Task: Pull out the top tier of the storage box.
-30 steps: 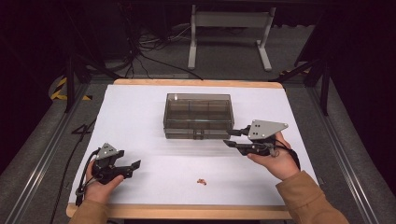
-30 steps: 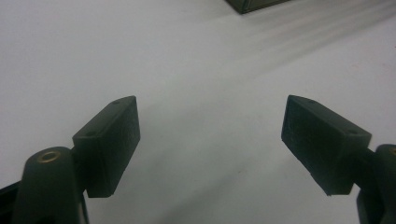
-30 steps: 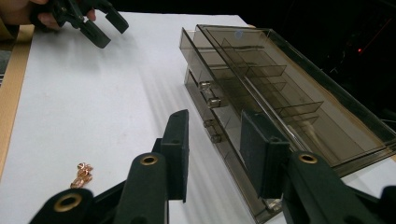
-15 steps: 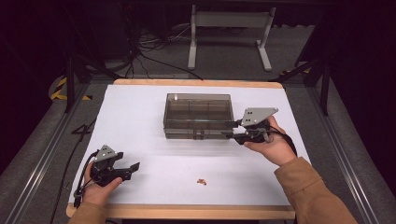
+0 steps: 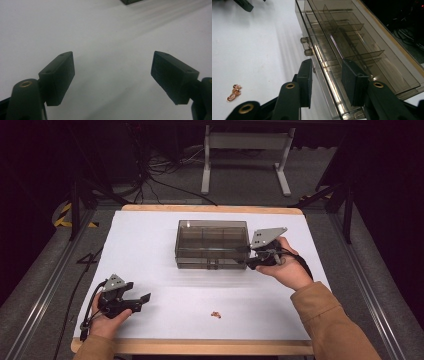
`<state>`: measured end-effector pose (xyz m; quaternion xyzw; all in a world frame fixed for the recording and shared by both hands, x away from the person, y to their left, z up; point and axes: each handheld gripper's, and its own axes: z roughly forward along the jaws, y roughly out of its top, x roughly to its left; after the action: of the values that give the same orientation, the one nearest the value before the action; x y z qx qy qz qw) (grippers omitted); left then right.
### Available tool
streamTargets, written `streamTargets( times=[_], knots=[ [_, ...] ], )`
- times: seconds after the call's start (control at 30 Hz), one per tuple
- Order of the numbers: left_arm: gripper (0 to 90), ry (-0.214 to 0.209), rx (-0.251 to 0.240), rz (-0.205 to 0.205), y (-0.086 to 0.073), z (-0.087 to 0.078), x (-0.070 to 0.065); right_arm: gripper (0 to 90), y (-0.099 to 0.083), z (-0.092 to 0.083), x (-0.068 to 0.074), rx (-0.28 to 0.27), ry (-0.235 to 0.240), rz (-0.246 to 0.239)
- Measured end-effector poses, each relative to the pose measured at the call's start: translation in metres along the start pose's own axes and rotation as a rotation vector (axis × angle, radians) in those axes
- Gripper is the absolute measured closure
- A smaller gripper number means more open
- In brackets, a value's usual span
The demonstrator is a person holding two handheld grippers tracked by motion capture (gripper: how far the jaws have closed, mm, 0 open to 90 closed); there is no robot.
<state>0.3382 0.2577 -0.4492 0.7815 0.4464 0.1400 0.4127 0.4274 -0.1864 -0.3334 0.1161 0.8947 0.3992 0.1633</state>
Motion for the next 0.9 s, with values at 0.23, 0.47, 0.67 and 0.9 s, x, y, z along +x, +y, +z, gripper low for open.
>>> streamTargets(
  times=[0.23,0.47,0.67,0.9],
  knots=[
    [19.9,0.001,0.001,0.006,0.001,0.001,0.000,61.9,0.002,0.010,-0.003,0.050,0.024,-0.008],
    [19.9,0.000,0.002,0.007,0.001,0.001,0.000,62.3,0.001,0.016,-0.007,0.097,0.040,-0.011],
    [19.9,0.003,0.001,0.007,0.001,0.001,0.000,64.1,-0.001,0.022,-0.007,0.129,0.057,-0.006],
    [20.0,0.004,0.000,0.009,0.001,0.000,0.000,63.4,-0.002,0.029,-0.008,0.174,0.068,-0.026]
  ],
)
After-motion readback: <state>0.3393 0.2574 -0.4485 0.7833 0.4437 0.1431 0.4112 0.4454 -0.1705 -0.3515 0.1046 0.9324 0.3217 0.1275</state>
